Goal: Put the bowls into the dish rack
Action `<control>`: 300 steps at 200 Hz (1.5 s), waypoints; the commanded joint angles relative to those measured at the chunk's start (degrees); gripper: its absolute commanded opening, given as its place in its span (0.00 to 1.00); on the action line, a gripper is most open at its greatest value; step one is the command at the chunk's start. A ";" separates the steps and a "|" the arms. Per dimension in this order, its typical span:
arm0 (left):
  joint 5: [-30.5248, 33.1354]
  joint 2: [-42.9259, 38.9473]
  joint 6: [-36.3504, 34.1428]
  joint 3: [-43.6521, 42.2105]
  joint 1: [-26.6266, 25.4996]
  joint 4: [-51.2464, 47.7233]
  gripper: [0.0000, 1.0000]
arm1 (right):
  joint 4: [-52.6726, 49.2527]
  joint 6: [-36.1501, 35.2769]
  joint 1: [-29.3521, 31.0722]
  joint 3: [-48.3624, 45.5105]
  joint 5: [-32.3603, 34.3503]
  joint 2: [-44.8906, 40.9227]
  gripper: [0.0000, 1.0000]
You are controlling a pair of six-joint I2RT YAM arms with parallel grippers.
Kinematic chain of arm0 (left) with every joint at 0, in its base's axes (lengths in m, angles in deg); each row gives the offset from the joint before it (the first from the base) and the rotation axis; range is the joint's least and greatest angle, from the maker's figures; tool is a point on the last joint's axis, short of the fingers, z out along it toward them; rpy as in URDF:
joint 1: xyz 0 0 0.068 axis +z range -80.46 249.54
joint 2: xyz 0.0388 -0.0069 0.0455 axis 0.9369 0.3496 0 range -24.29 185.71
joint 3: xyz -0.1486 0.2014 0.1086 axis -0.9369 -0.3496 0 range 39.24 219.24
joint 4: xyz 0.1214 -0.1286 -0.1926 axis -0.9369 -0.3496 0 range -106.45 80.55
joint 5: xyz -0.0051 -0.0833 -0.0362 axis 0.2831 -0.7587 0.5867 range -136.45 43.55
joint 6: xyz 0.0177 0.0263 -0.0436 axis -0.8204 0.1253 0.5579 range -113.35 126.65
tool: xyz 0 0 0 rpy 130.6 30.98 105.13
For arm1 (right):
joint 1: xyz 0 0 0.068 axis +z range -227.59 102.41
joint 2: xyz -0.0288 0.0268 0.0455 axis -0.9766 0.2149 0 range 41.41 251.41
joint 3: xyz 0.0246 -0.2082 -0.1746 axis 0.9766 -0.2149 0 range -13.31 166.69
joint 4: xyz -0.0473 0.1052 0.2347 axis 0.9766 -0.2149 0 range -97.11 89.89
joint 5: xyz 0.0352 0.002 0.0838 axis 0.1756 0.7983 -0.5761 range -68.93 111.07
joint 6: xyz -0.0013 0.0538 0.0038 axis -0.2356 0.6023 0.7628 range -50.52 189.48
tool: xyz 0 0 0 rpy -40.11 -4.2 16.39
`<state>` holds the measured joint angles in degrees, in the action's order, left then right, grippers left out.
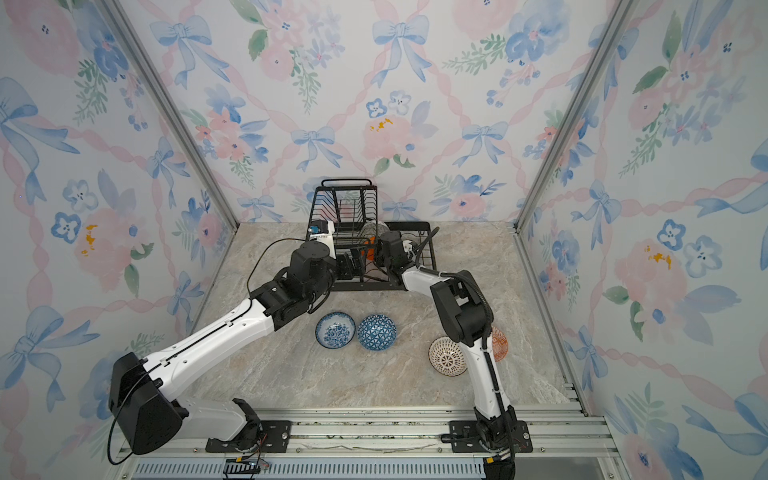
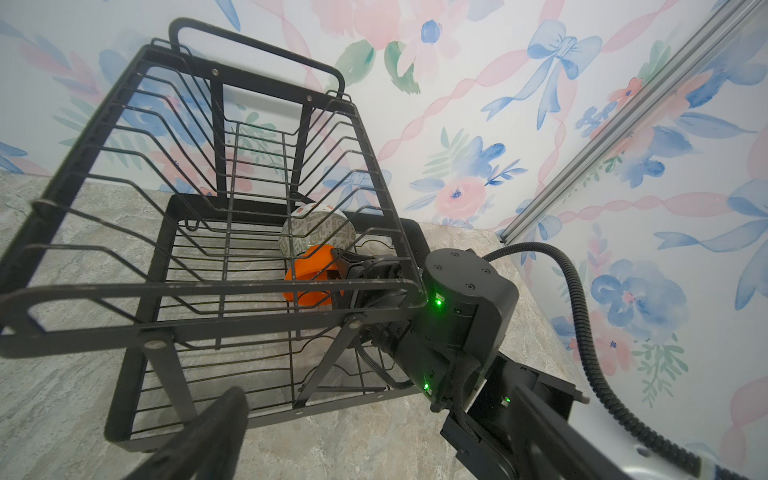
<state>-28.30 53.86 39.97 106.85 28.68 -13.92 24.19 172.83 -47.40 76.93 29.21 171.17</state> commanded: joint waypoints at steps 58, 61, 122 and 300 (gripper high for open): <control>1.44 -2.38 0.56 -1.20 -0.53 -0.82 0.98 | -0.49 -0.12 -1.23 -1.59 1.10 -2.75 0.35; 1.45 -2.39 0.58 -1.21 -0.61 -0.88 0.98 | -0.46 -0.11 -1.27 -1.61 1.15 -2.75 0.35; 1.56 -2.41 0.58 -1.07 -0.87 -0.89 0.98 | 0.08 -0.44 -1.99 -2.86 1.52 -3.80 0.37; 0.78 -0.78 0.84 -0.11 -1.77 -0.89 0.98 | 1.52 -3.35 -4.84 -11.51 1.17 -10.25 0.47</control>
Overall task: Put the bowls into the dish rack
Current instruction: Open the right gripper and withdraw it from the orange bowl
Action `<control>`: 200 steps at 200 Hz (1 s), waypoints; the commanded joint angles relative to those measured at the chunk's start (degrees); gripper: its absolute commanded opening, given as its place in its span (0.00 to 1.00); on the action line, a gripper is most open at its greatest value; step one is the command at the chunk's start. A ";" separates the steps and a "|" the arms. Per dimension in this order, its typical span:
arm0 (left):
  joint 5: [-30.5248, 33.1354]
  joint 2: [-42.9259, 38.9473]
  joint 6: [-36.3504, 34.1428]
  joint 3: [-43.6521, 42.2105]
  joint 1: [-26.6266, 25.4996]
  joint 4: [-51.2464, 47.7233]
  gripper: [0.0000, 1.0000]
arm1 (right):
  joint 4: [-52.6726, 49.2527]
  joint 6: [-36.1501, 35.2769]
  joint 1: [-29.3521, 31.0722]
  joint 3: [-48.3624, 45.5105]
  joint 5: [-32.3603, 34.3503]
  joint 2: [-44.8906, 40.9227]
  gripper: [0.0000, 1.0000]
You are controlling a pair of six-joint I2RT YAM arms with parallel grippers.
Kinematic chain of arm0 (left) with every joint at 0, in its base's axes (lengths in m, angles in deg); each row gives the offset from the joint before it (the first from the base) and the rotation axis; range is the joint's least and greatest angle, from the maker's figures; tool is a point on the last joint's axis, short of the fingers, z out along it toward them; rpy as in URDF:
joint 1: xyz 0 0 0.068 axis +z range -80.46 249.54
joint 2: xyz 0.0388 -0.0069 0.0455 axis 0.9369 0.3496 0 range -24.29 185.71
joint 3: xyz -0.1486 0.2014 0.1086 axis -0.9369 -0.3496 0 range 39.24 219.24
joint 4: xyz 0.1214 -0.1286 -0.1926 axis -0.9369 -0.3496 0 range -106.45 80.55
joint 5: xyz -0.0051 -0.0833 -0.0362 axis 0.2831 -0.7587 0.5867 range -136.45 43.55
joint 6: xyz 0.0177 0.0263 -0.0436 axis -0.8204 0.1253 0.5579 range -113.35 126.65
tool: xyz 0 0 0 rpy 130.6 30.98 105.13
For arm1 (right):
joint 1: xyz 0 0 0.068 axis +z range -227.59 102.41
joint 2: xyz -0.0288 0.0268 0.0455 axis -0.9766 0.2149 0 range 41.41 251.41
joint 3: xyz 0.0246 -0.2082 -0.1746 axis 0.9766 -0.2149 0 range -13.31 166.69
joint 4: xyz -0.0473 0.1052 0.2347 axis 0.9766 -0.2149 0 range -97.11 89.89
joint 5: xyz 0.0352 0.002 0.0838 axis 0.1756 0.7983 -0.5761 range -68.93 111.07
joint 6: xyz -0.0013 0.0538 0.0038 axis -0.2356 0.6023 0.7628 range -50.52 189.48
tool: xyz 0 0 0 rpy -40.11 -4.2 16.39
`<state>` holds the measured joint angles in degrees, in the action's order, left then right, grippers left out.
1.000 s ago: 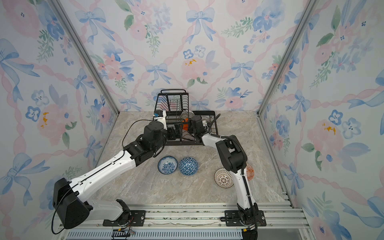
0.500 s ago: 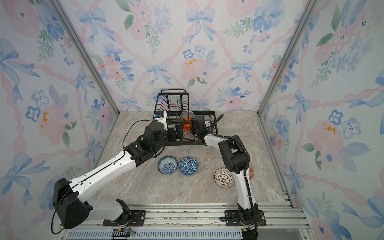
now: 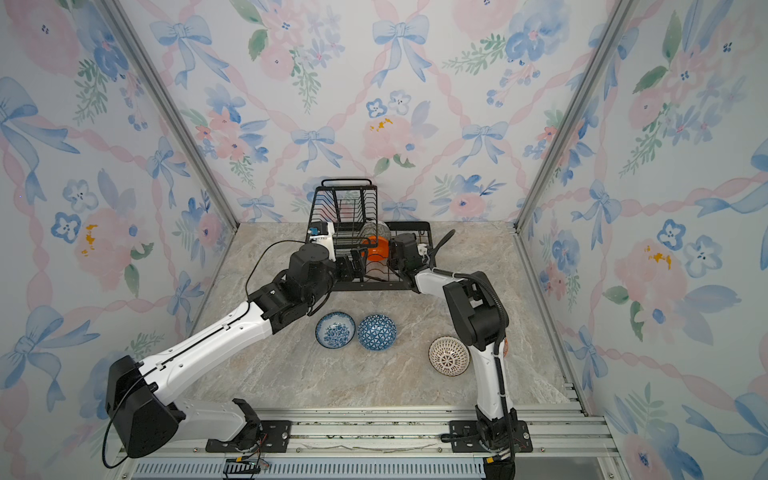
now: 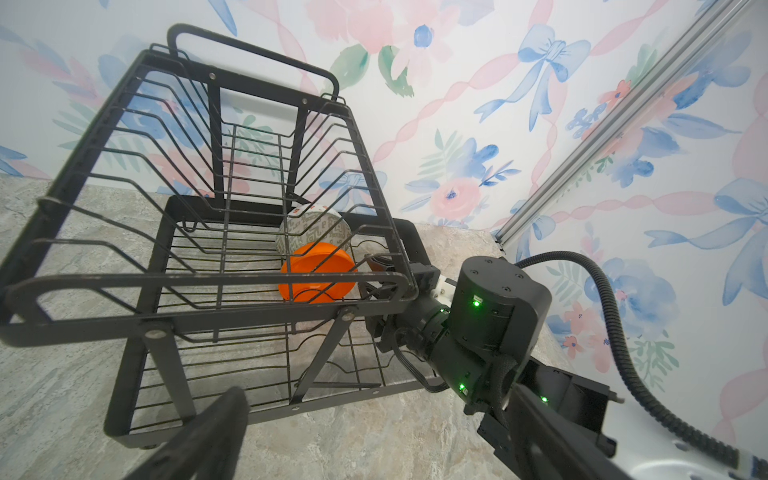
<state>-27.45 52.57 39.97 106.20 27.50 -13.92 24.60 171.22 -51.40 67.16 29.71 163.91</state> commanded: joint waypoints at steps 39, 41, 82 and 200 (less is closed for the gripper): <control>-0.09 0.65 0.98 0.59 -0.98 -0.89 0.98 | 1.13 -2.67 -1.90 -4.56 0.36 -5.12 0.50; -0.13 0.66 1.03 0.58 -0.95 -0.89 0.98 | 1.06 -2.72 -2.02 -4.67 0.33 -5.26 0.51; -0.32 1.09 0.94 0.96 -1.11 -0.89 0.98 | 0.64 -3.73 -3.17 -6.79 -0.11 -7.08 0.59; 2.09 0.21 0.89 0.65 -0.93 -2.23 0.98 | -8.65 -12.43 -5.41 -4.32 -8.03 -9.54 0.97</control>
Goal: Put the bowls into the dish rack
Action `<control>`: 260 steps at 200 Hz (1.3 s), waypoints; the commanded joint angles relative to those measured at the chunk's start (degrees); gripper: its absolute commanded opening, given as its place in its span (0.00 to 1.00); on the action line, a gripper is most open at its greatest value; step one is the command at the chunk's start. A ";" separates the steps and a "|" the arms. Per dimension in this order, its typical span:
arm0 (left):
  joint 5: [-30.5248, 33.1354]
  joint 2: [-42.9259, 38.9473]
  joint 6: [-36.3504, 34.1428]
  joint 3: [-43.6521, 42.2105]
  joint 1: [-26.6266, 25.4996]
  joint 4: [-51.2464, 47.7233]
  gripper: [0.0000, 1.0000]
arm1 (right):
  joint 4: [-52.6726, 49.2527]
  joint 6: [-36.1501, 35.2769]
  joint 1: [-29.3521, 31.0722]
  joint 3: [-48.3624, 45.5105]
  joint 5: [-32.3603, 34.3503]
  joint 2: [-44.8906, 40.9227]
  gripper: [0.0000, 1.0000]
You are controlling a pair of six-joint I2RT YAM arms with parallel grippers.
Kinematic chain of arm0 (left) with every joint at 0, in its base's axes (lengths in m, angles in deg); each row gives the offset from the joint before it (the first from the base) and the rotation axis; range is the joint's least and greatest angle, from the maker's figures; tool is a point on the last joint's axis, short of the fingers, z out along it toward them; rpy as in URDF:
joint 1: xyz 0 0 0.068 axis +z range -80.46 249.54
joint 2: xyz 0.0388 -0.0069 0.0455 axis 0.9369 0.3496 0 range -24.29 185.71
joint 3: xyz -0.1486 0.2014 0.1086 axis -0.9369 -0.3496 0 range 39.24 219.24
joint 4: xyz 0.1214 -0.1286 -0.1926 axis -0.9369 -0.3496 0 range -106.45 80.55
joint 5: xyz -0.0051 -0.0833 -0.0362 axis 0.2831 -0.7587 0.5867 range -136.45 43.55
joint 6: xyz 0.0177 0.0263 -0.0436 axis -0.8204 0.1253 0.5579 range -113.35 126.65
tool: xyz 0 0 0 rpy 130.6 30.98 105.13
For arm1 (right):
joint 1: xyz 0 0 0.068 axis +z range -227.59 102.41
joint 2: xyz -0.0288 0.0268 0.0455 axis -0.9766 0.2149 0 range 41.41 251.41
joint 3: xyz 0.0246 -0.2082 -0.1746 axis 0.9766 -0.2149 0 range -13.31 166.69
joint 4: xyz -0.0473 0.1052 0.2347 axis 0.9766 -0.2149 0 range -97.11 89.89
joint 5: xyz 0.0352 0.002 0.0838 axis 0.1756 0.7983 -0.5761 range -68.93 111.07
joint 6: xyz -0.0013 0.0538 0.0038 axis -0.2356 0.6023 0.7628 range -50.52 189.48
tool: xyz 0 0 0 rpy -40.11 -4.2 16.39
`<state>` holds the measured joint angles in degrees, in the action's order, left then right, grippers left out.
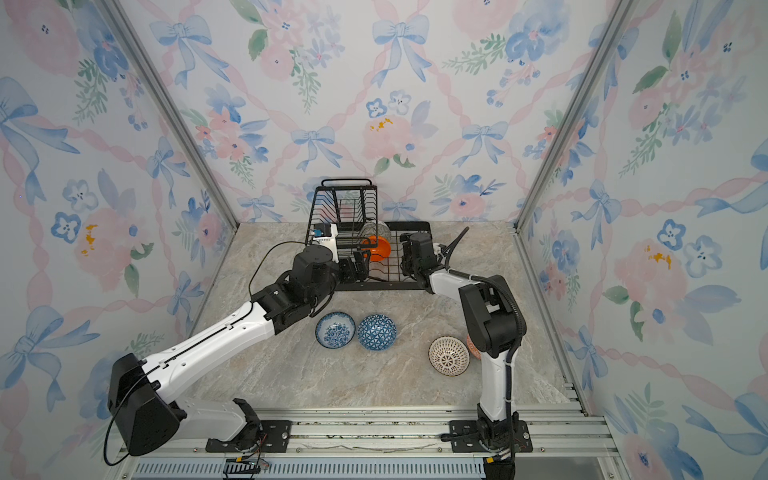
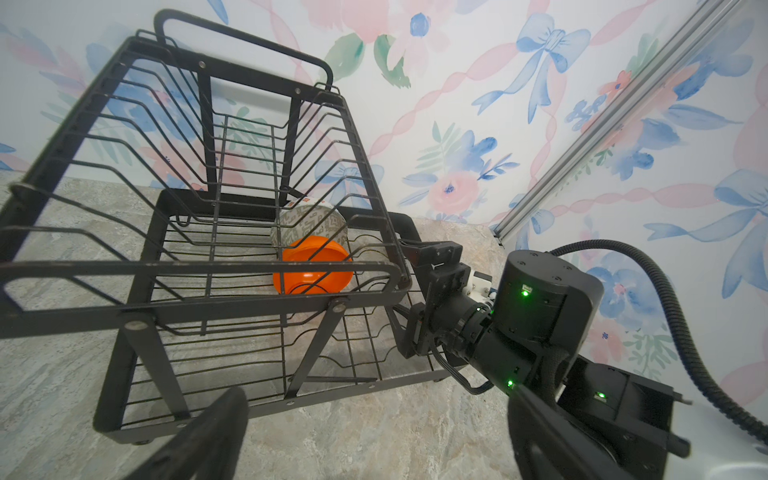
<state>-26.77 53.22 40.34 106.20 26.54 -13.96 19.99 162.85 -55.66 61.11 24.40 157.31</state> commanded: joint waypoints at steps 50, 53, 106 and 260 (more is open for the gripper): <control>5.20 -4.54 6.41 -1.81 0.20 -7.88 0.98 | -12.96 -15.10 -2.33 3.02 -4.06 -6.77 0.97; 5.38 -4.90 6.74 -2.08 0.20 -8.27 0.98 | -13.66 -16.00 -2.38 3.34 -4.09 -7.05 0.97; 1.53 -10.13 15.57 -6.37 2.91 -14.48 0.98 | -27.81 -32.09 -1.91 8.70 -1.23 -12.47 0.97; -19.68 -10.45 24.97 -21.77 11.30 -19.03 0.98 | -52.05 -58.69 10.02 6.87 17.97 -34.79 0.97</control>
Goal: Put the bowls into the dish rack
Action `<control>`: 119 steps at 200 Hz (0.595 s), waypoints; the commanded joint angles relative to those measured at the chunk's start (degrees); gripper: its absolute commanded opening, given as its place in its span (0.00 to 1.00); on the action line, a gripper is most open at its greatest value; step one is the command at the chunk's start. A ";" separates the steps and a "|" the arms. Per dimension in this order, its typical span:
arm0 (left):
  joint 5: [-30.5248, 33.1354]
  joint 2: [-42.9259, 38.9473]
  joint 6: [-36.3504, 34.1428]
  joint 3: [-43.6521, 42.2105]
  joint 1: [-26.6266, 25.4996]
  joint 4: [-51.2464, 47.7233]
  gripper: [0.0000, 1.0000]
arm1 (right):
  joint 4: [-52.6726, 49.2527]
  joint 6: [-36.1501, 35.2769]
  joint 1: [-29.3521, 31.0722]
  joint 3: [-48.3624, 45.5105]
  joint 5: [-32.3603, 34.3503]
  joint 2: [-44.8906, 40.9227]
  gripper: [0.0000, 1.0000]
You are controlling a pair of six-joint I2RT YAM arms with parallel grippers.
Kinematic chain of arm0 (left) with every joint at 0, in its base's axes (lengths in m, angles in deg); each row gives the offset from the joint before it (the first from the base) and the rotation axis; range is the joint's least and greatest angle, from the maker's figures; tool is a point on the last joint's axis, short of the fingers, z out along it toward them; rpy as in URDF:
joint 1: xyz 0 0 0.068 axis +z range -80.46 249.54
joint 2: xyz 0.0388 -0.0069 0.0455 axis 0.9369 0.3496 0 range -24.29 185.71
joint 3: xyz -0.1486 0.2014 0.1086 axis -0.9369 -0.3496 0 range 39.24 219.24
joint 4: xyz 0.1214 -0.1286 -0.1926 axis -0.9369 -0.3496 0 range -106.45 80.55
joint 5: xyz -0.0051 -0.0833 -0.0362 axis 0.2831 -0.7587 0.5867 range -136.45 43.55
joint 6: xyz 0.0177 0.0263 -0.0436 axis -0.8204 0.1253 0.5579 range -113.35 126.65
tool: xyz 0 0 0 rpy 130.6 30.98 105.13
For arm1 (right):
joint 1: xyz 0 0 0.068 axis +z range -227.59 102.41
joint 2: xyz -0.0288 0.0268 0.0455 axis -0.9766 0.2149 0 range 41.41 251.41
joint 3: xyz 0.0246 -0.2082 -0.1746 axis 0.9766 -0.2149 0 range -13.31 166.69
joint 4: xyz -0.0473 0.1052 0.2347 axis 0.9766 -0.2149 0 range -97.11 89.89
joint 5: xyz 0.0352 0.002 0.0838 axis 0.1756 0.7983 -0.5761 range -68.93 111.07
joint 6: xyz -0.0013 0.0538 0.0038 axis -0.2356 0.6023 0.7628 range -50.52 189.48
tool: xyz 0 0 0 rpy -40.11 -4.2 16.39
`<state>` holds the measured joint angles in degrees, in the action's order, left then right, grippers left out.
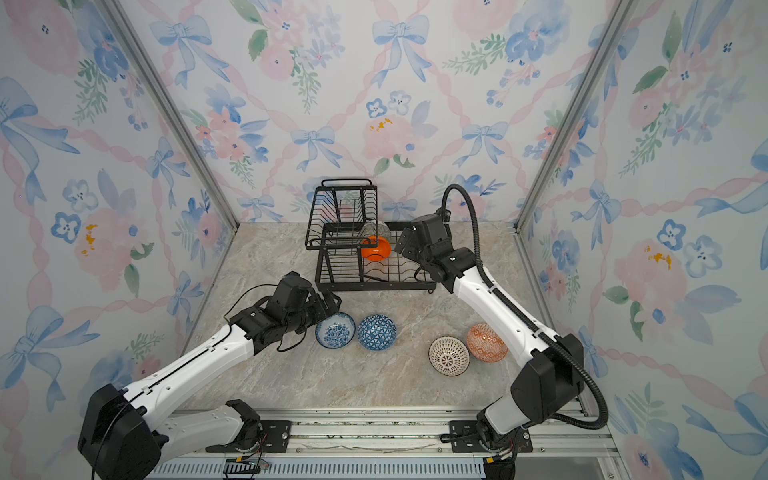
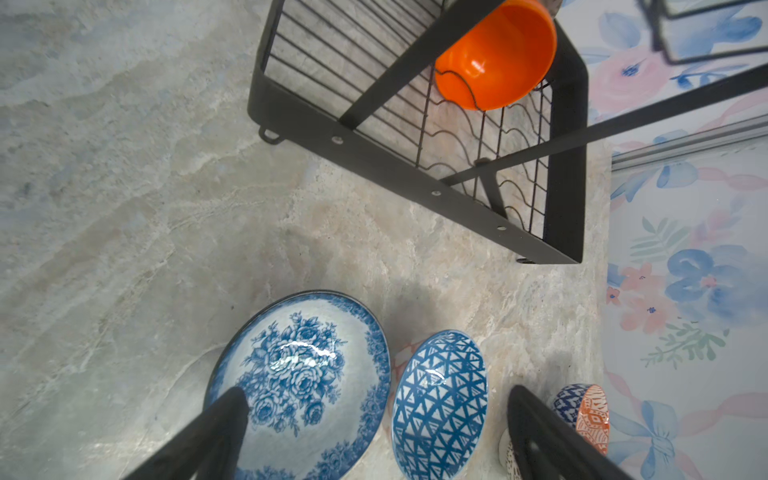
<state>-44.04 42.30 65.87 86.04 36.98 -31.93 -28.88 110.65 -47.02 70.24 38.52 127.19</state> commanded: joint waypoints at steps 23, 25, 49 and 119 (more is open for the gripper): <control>-2.43 0.18 -1.94 -2.70 1.94 -2.91 0.98 | -3.27 -11.83 4.10 -3.65 6.07 -7.40 0.97; -2.49 0.07 -2.03 -2.80 1.96 -3.09 0.98 | -3.36 -12.17 4.38 -3.65 6.20 -7.56 0.97; -2.55 -1.02 -2.88 -5.54 2.36 -3.68 0.98 | -4.03 -16.51 7.08 -3.45 6.61 -8.22 0.97; -1.69 2.67 -2.83 -9.92 3.55 -3.52 0.98 | -15.41 -29.13 11.15 3.66 13.81 -0.79 0.97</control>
<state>-46.46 43.24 64.05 76.45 39.65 -34.64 -36.47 90.15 -37.58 69.76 47.20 123.45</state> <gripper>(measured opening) 0.979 0.968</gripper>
